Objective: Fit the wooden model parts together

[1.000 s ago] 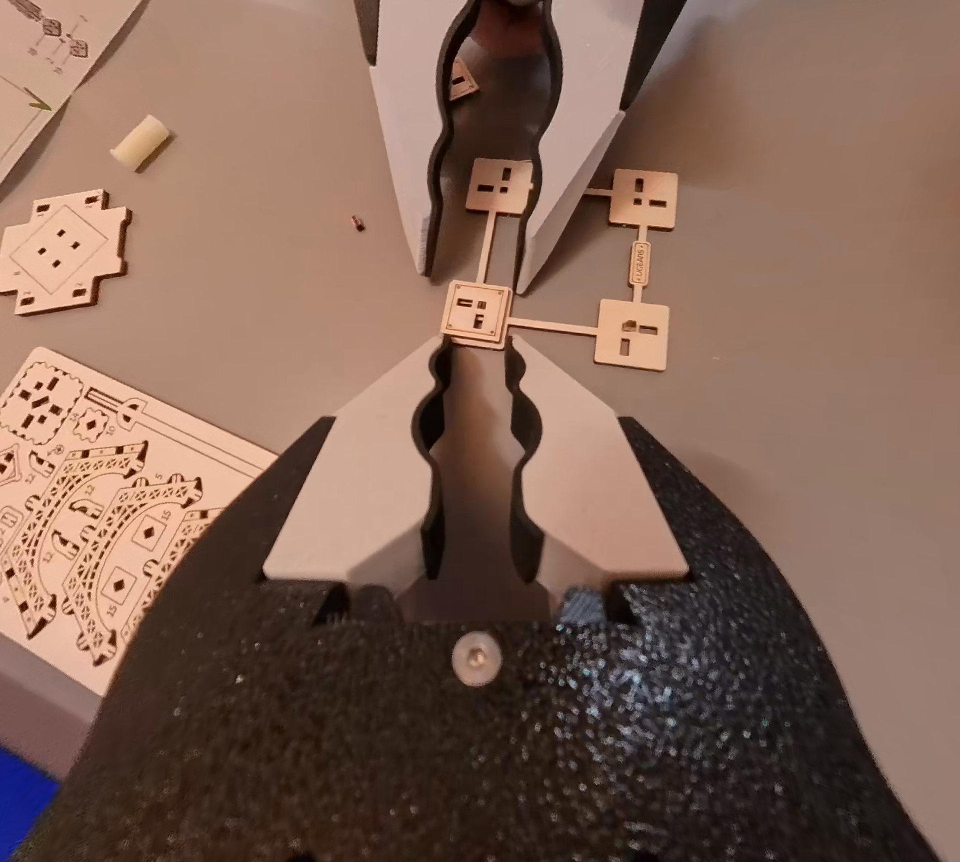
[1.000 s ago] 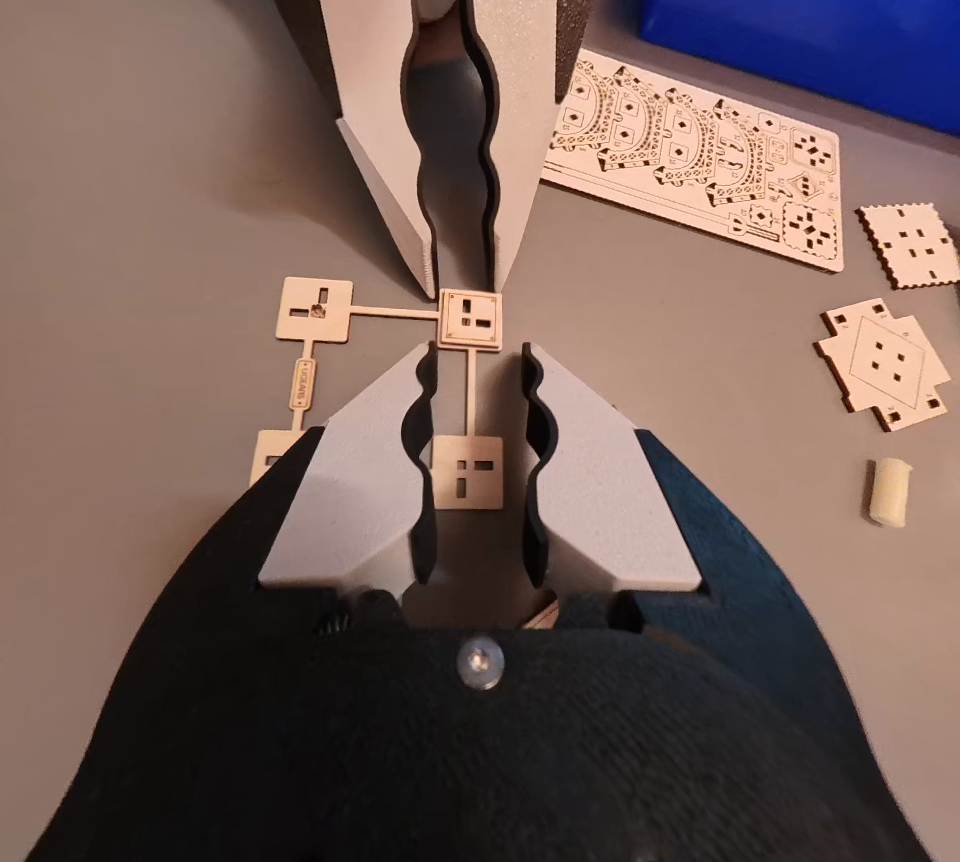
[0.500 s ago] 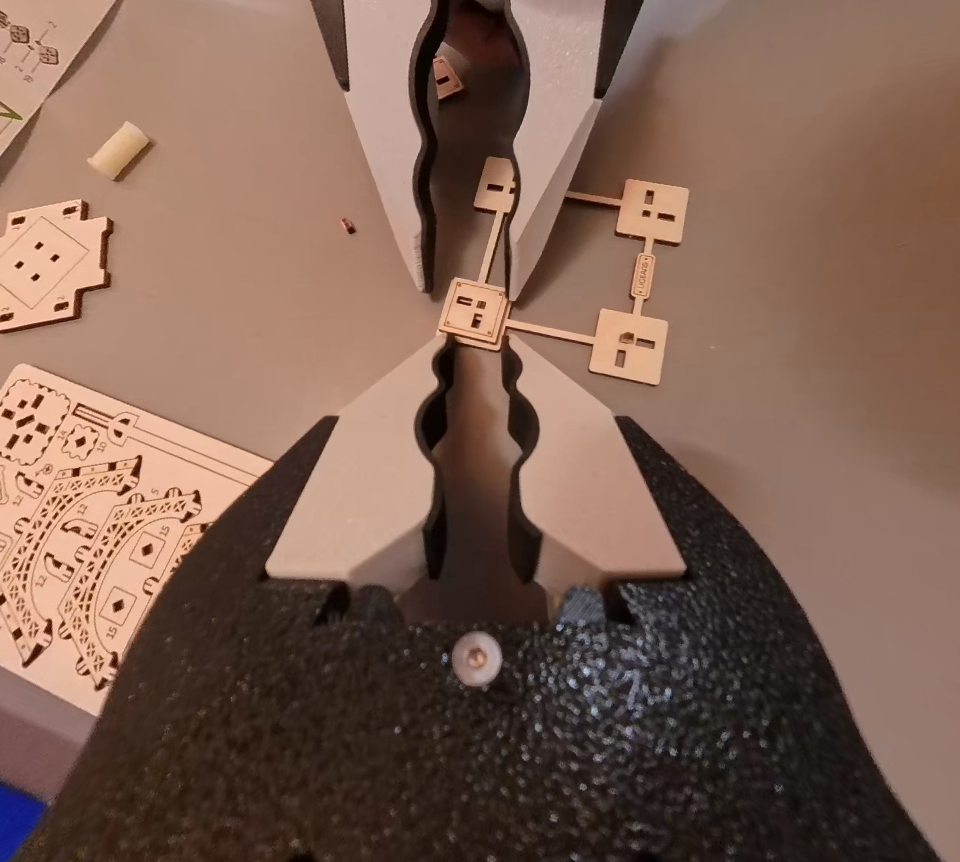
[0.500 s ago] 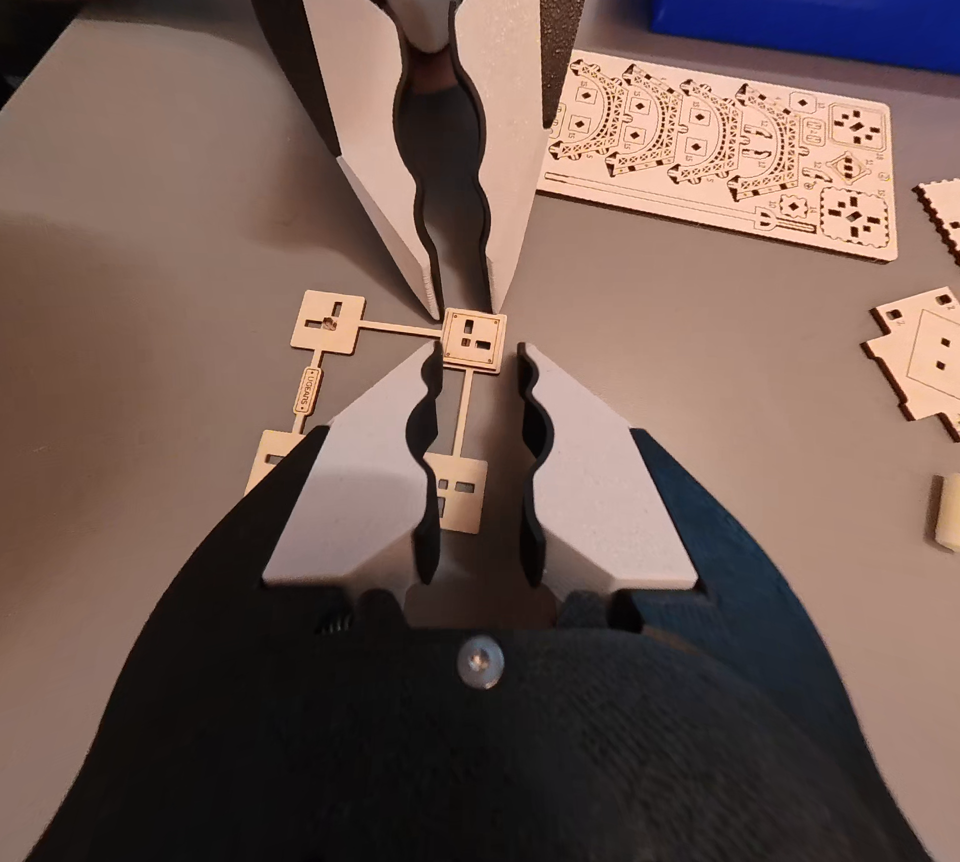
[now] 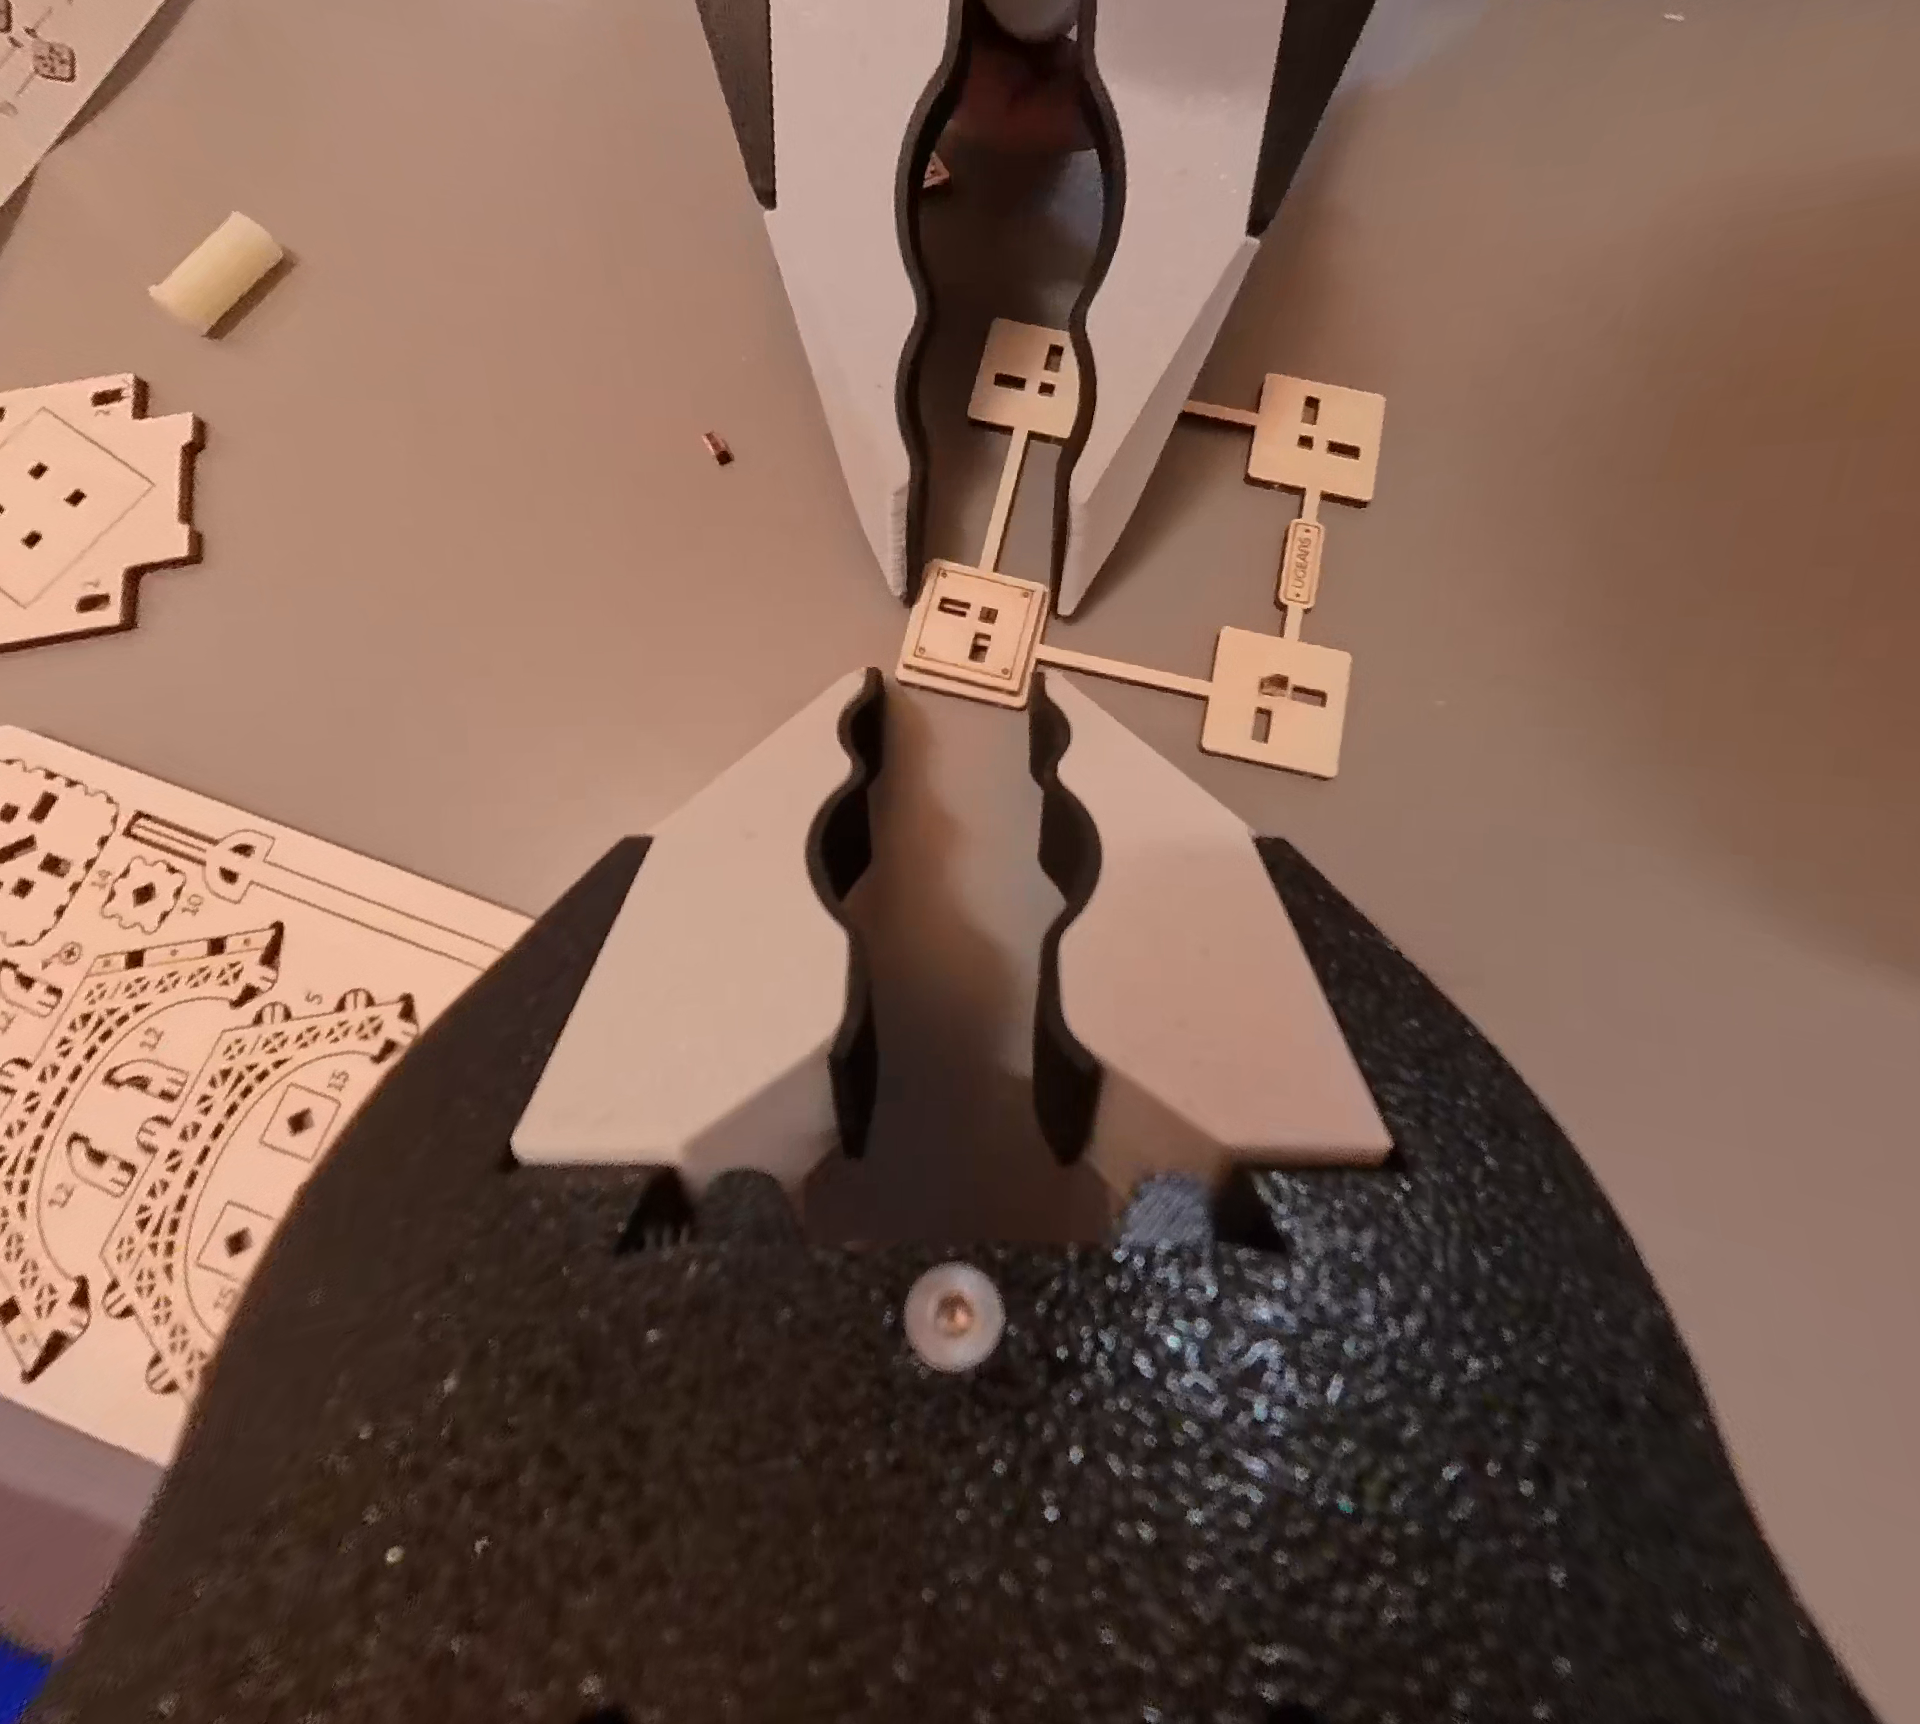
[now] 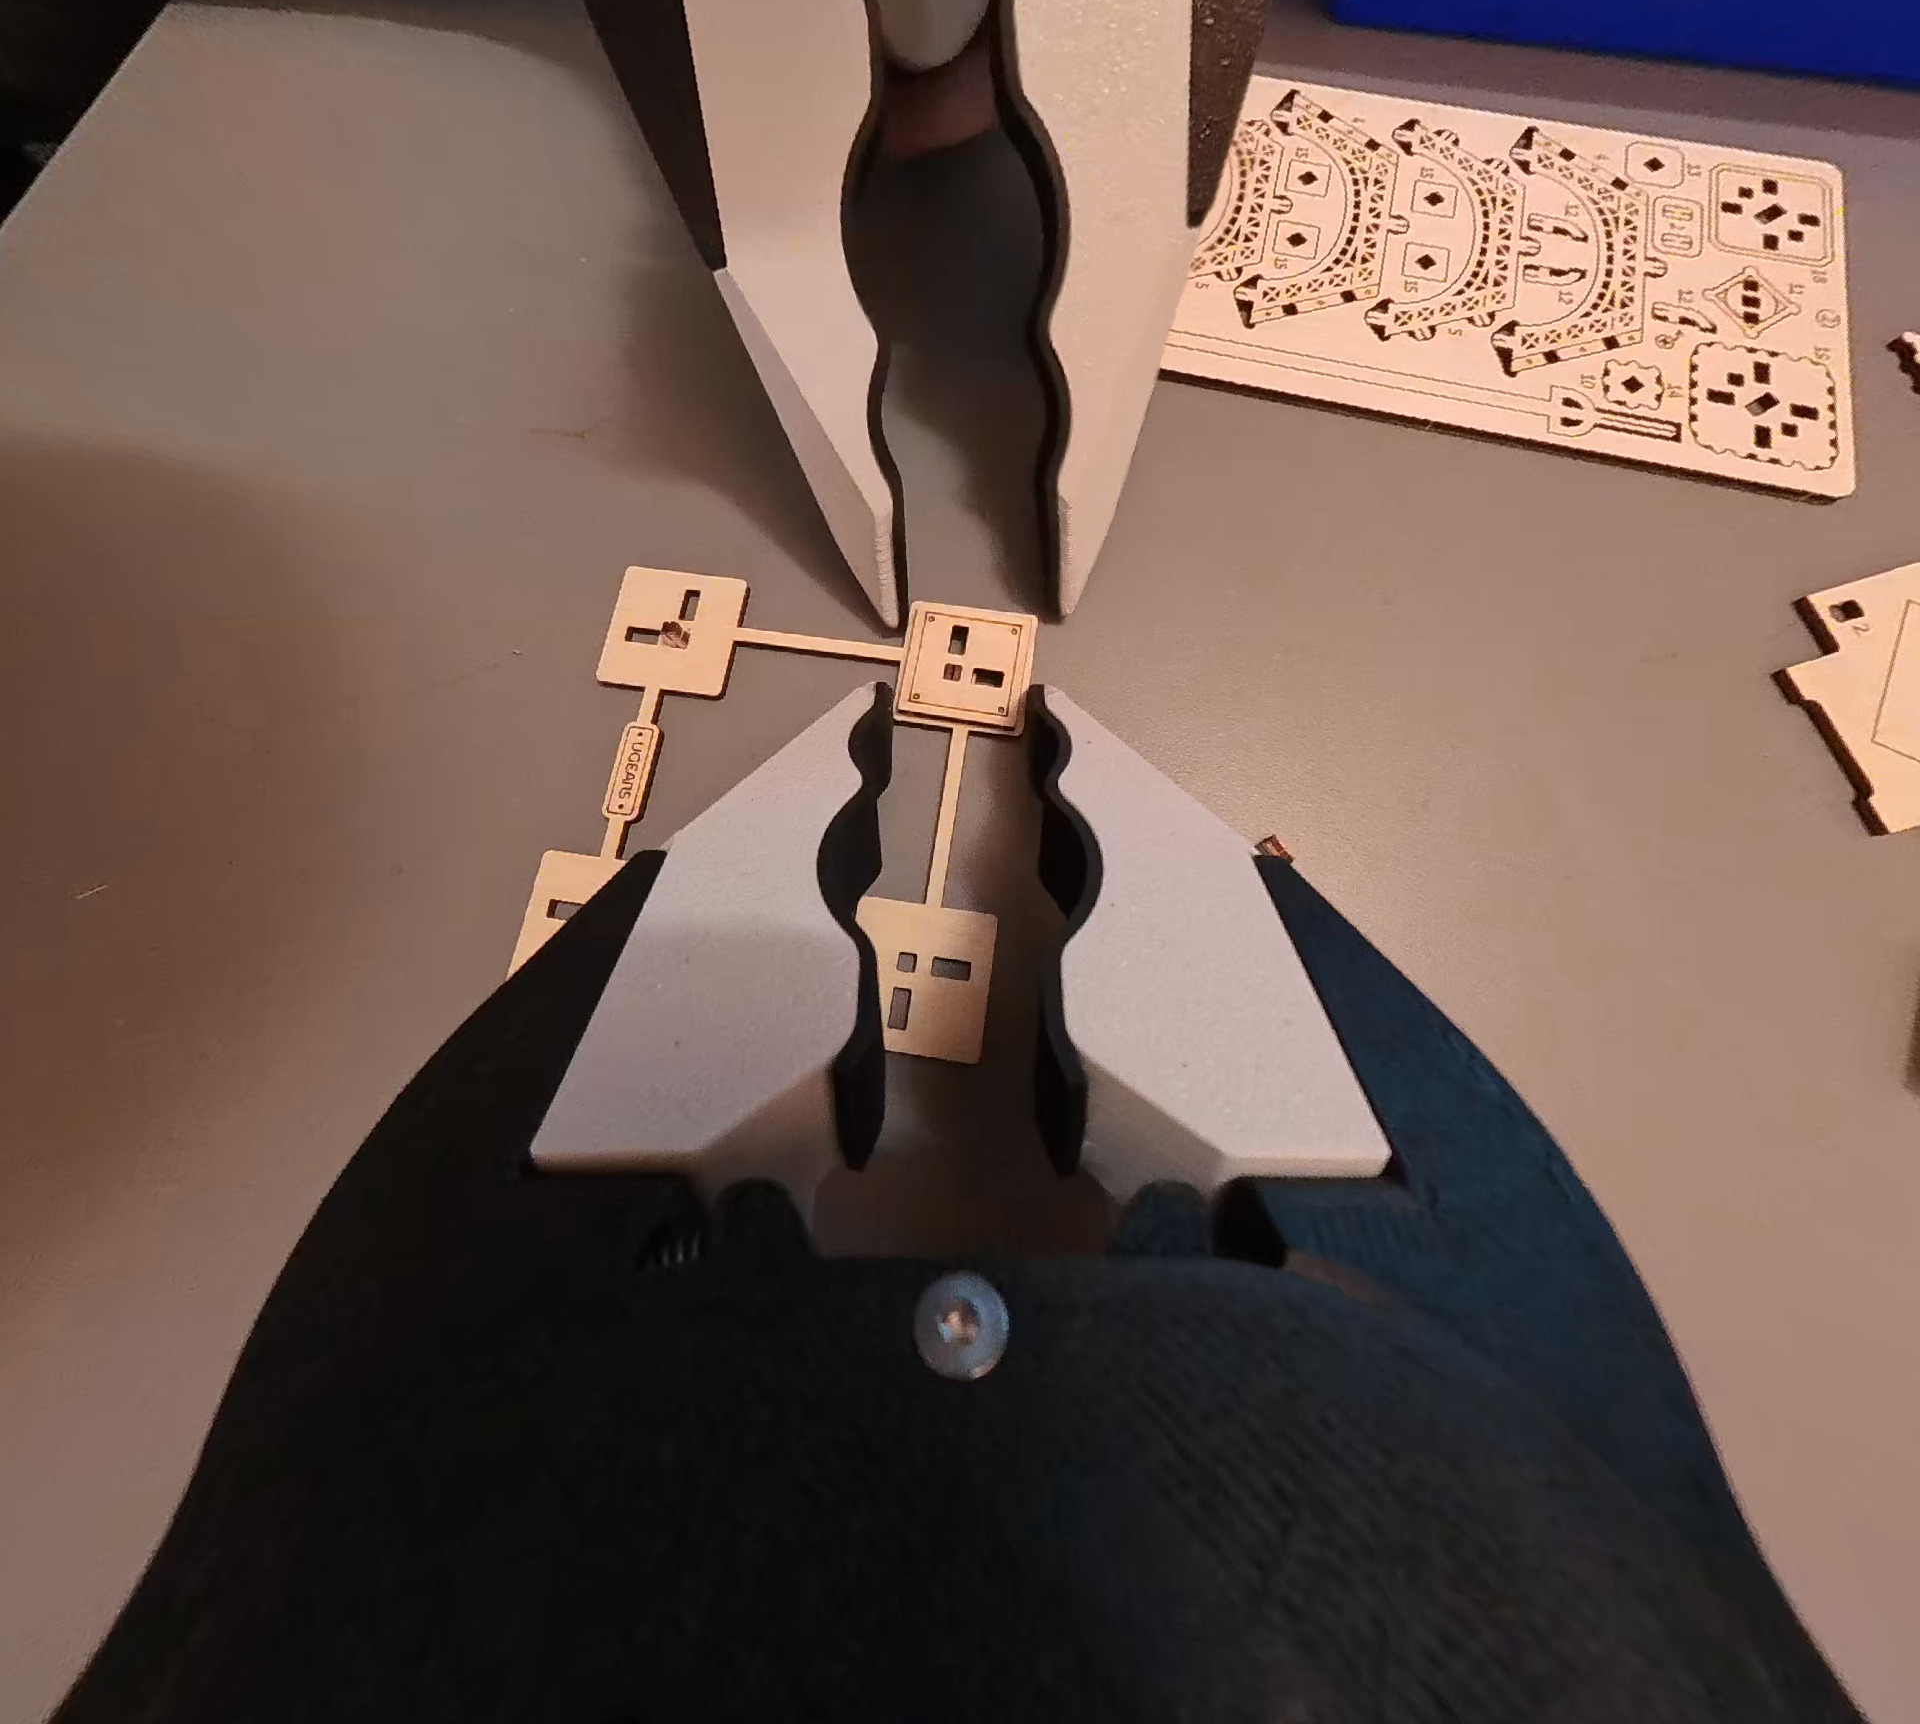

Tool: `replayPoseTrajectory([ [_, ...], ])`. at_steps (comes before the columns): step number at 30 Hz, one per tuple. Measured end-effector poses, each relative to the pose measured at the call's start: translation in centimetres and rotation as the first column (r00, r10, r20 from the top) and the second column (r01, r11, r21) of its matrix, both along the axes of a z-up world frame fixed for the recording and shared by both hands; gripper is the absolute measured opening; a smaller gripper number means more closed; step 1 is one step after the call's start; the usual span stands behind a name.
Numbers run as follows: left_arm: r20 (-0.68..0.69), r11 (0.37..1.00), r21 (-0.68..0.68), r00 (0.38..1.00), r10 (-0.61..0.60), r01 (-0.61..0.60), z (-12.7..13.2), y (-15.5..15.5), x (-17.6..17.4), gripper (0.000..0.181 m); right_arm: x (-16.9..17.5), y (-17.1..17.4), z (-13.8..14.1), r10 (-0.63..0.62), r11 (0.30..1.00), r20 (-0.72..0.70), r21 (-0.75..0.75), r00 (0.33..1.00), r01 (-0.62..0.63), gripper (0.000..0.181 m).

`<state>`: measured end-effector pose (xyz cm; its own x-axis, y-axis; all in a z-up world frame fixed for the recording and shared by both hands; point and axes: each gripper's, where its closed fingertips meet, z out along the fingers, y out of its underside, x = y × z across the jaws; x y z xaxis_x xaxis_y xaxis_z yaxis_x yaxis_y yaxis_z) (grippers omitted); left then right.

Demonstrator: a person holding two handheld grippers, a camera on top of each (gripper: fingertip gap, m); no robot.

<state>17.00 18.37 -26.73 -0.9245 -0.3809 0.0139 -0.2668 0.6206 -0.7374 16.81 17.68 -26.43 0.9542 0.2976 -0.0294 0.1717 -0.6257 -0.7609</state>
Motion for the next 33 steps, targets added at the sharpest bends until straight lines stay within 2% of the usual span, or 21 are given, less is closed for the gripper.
replayPoseTrajectory([
  [6,-0.005,0.999,-0.001,0.999,-0.046,0.045,-0.02,-0.45,-0.02,0.023,0.02,0.01,-0.01,-0.001,1.000,-0.014,-0.004,1.000,0.001,0.024],
  [17,0.139,0.997,0.050,0.988,-0.062,0.056,0.07,-0.36,0.05,0.023,0.09,0.05,0.03,-0.034,0.999,-0.086,-0.024,0.996,0.032,0.023],
  [25,0.105,0.997,0.031,0.992,-0.068,0.065,0.13,-0.38,-0.03,0.024,-0.09,0.01,0.01,-0.022,1.000,-0.025,-0.006,0.999,0.022,0.024],
  [33,0.117,0.997,0.029,0.990,-0.079,0.076,0.23,-0.37,0.05,0.022,-0.09,0.01,0.22,-0.021,1.000,-0.021,0.009,1.000,0.022,0.026],
])
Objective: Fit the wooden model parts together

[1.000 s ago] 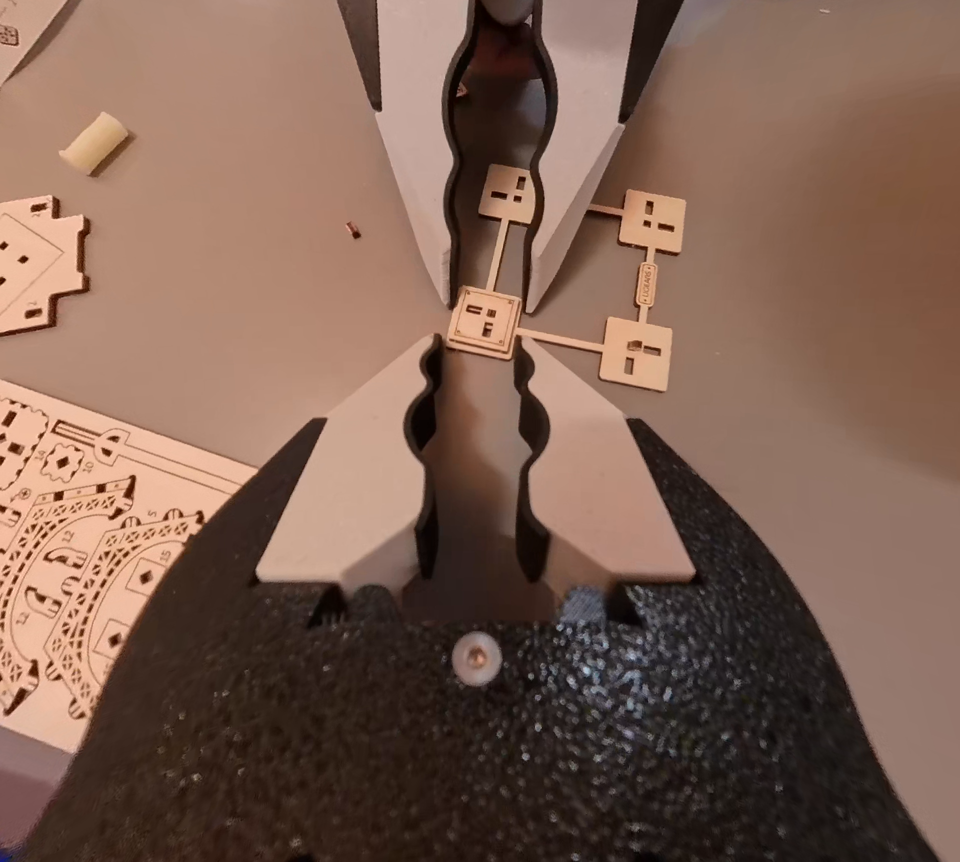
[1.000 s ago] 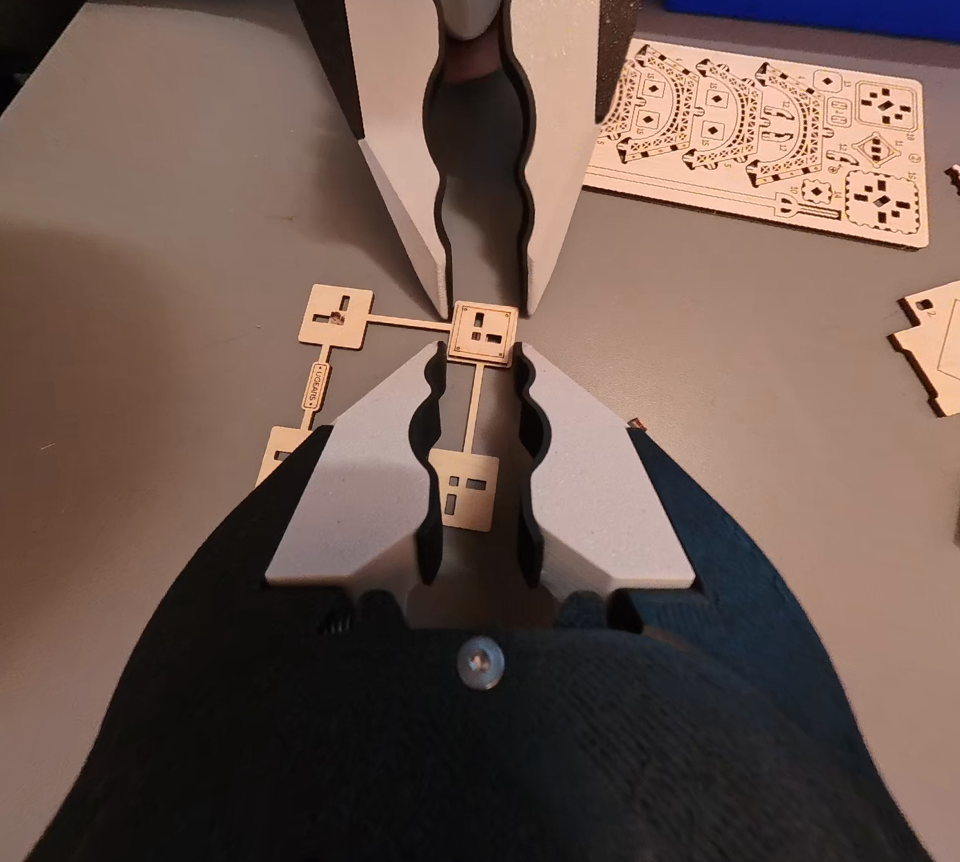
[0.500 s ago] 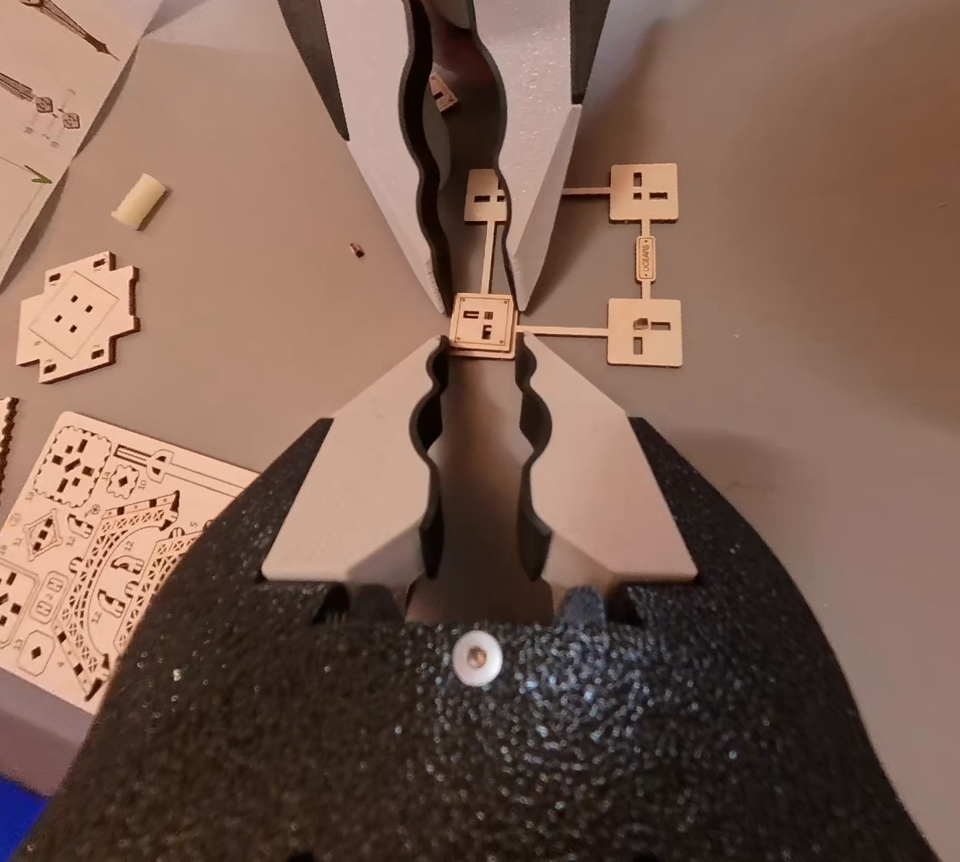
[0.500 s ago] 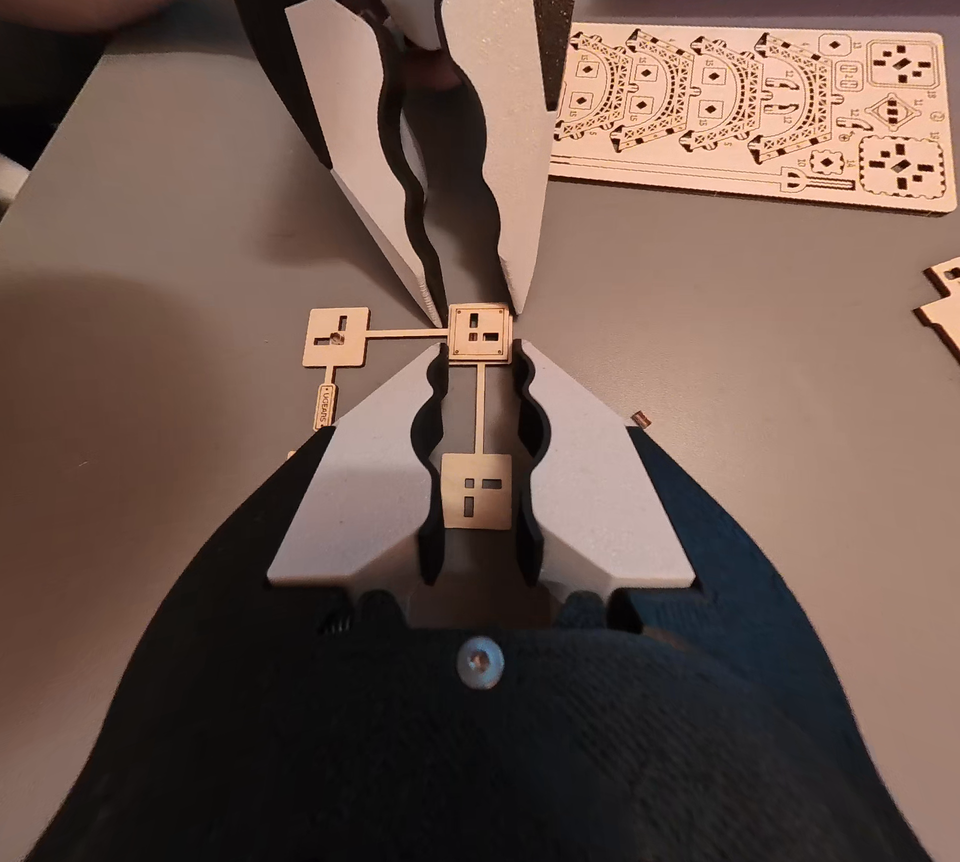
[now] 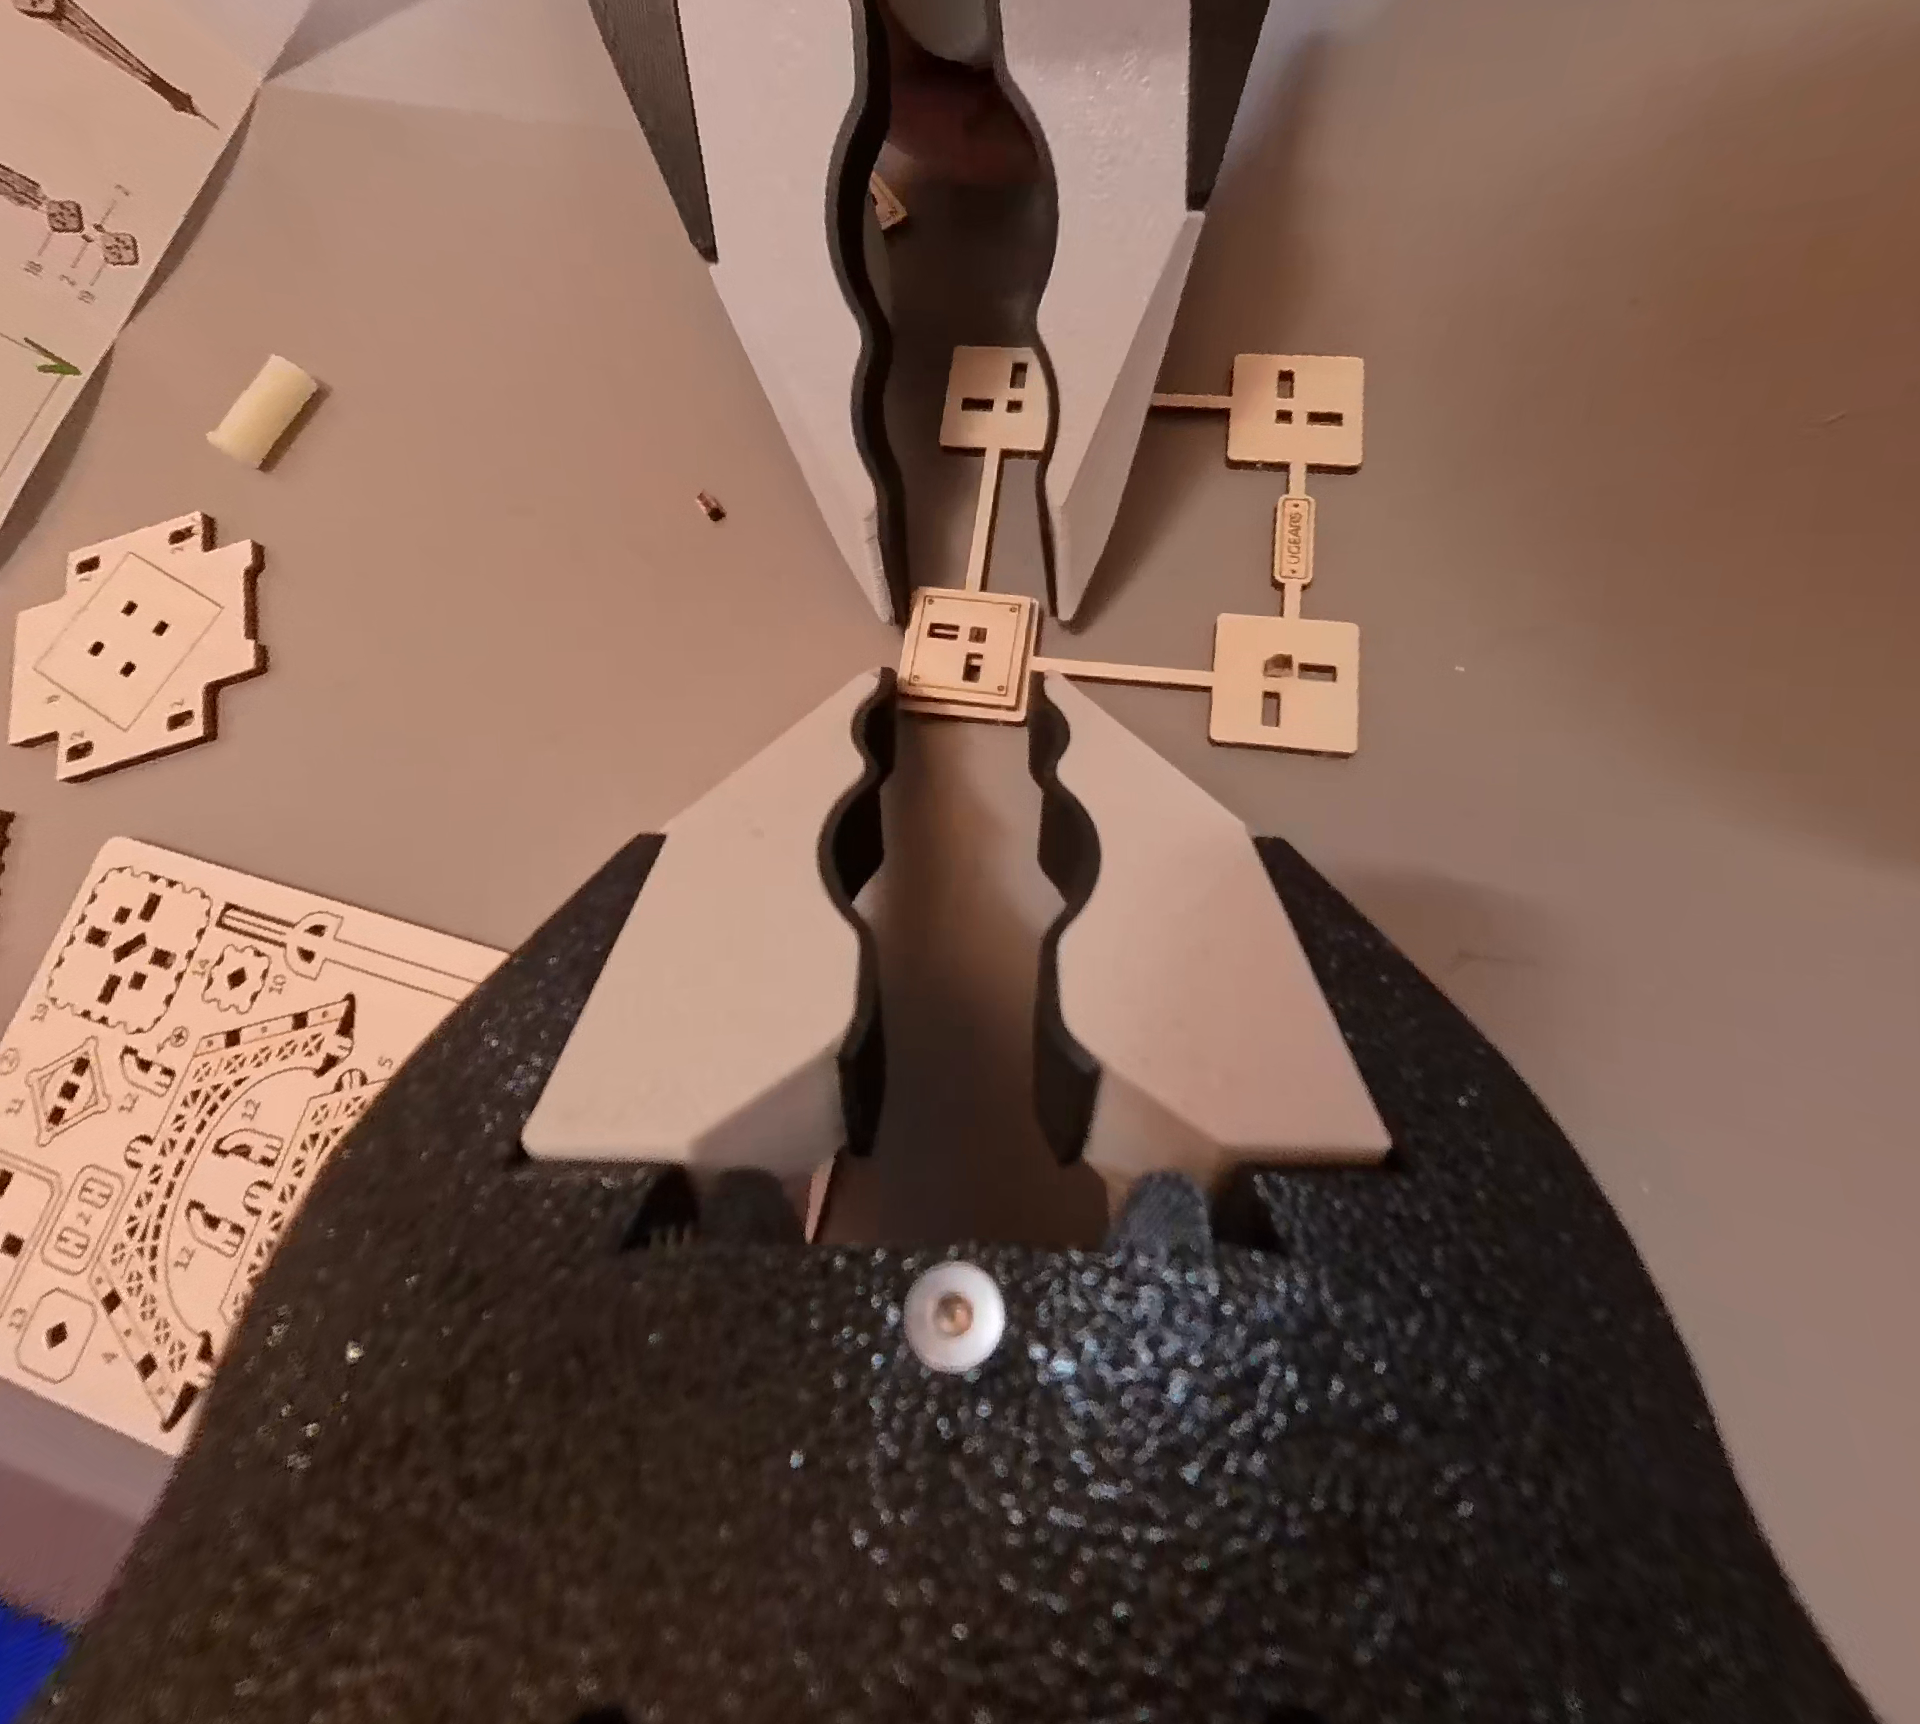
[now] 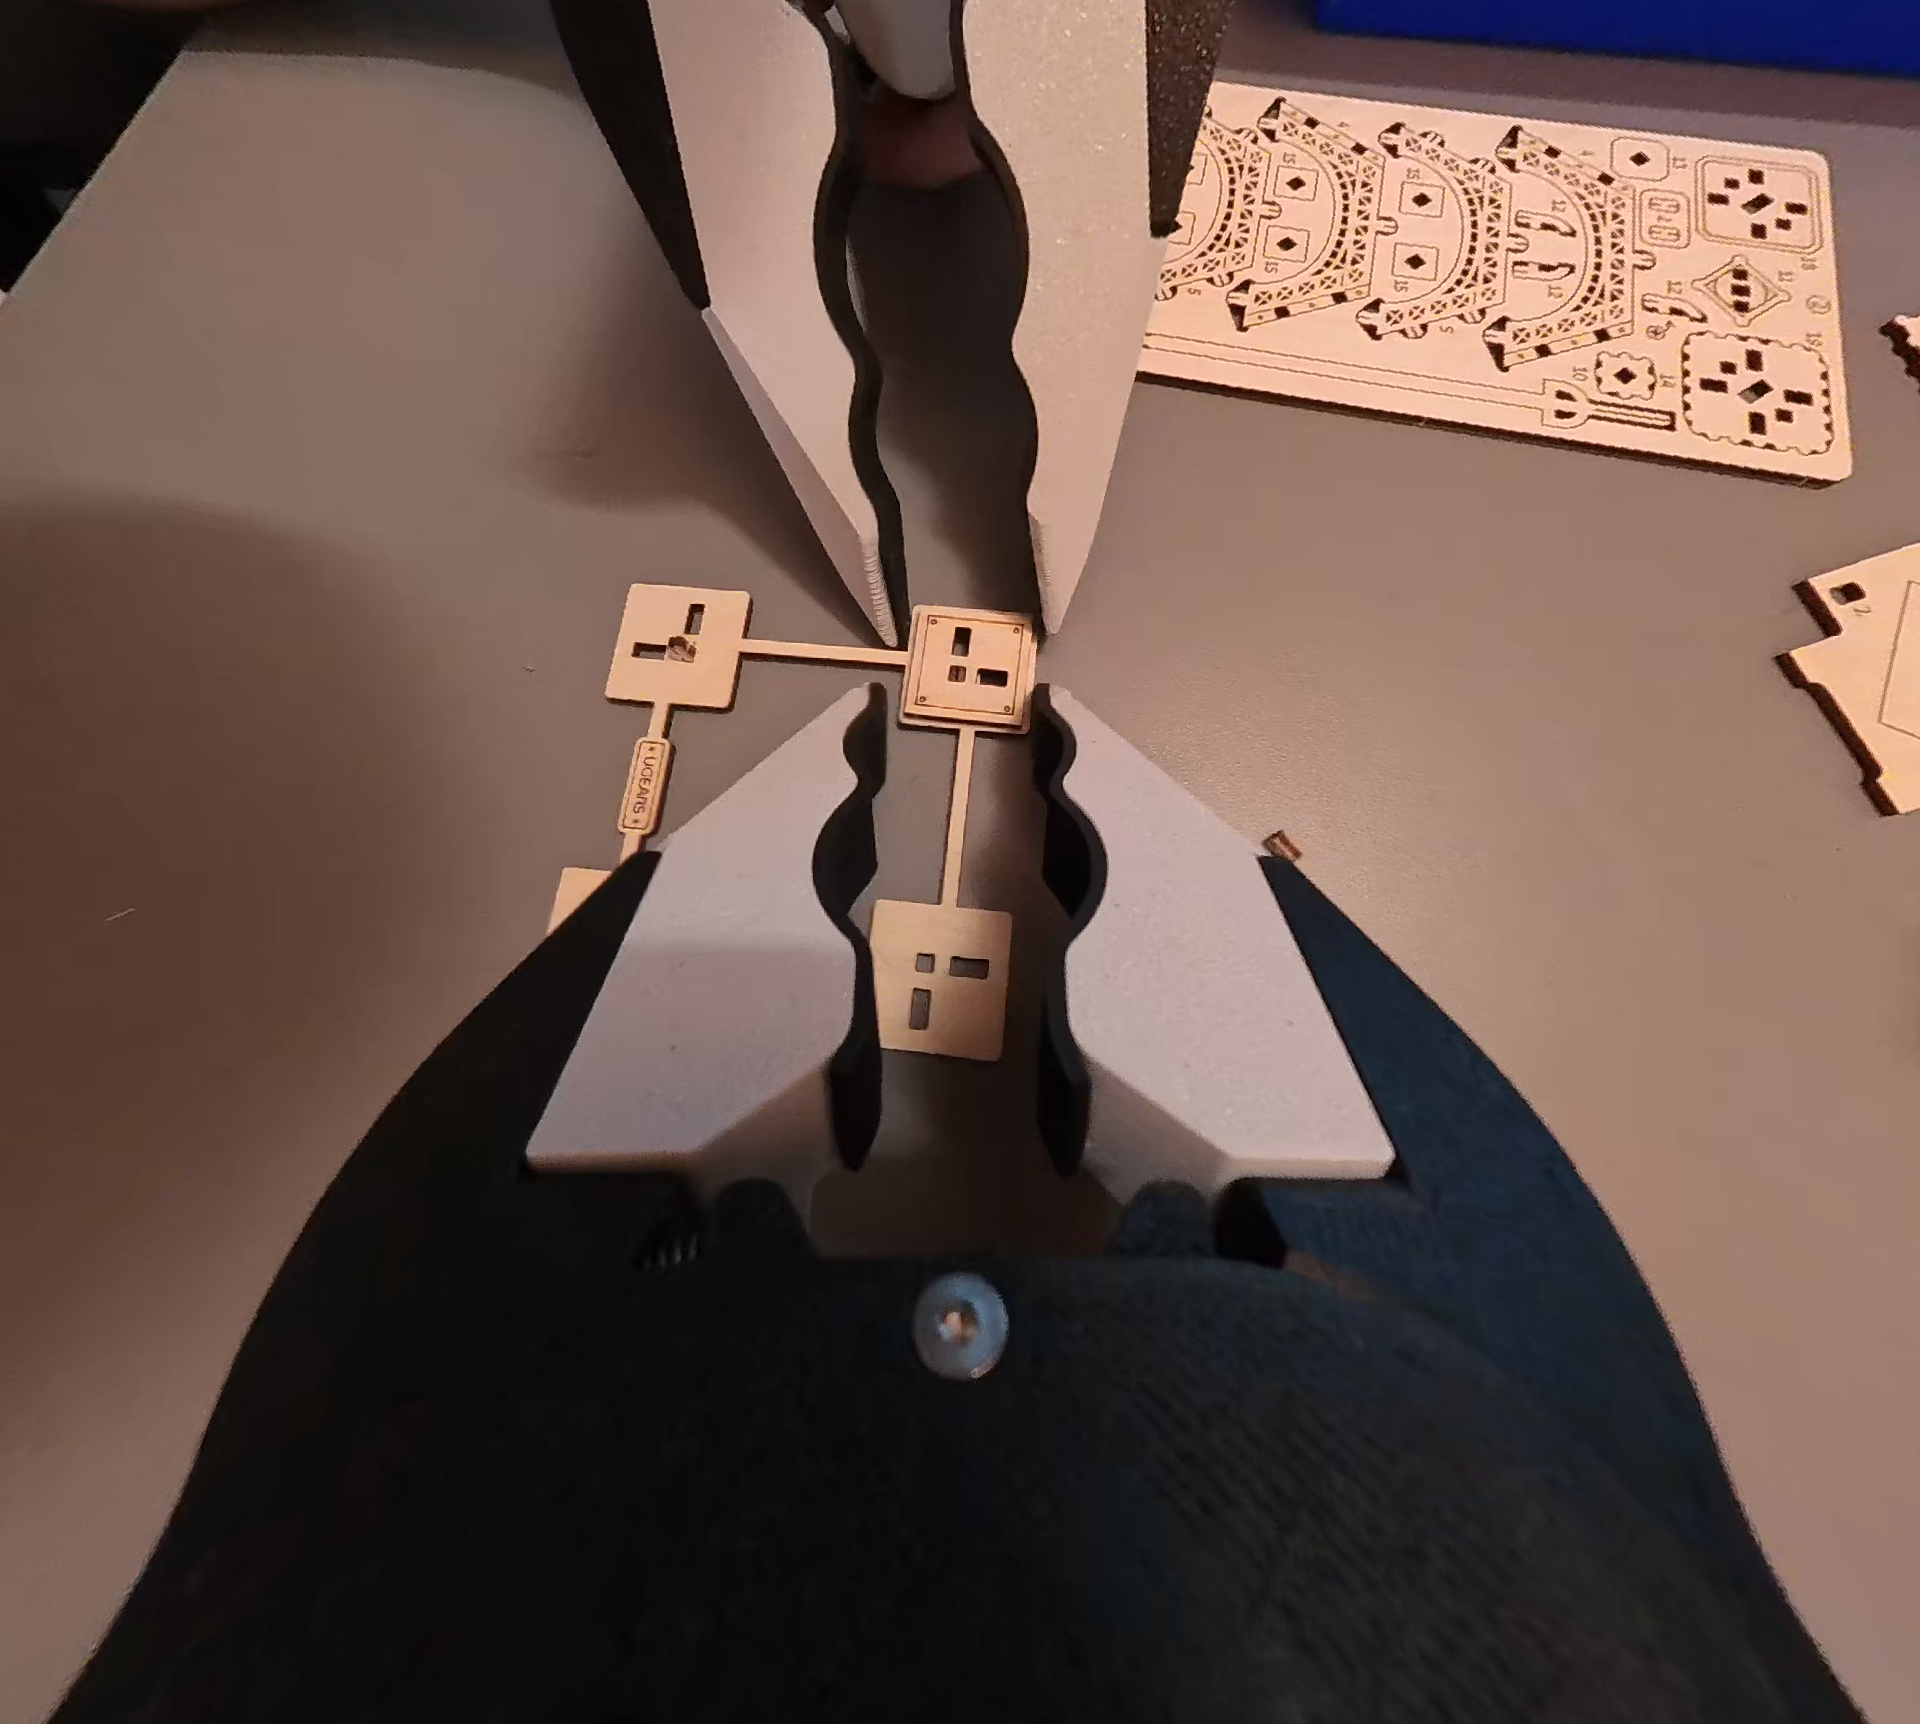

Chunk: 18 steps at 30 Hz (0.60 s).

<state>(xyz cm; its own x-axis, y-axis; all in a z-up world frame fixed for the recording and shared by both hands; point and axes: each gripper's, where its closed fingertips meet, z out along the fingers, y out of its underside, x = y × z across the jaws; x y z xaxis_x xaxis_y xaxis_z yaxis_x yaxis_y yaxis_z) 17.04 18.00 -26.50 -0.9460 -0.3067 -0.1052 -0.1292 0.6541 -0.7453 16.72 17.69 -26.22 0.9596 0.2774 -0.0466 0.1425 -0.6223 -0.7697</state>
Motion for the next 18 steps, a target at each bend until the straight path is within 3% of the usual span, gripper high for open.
replayPoseTrajectory([
  [18,0.000,1.000,0.006,1.000,-0.014,0.014,-0.14,-0.03,-0.13,0.021,-0.02,-0.03,0.04,-0.001,1.000,0.000,0.003,1.000,0.001,0.021],
])
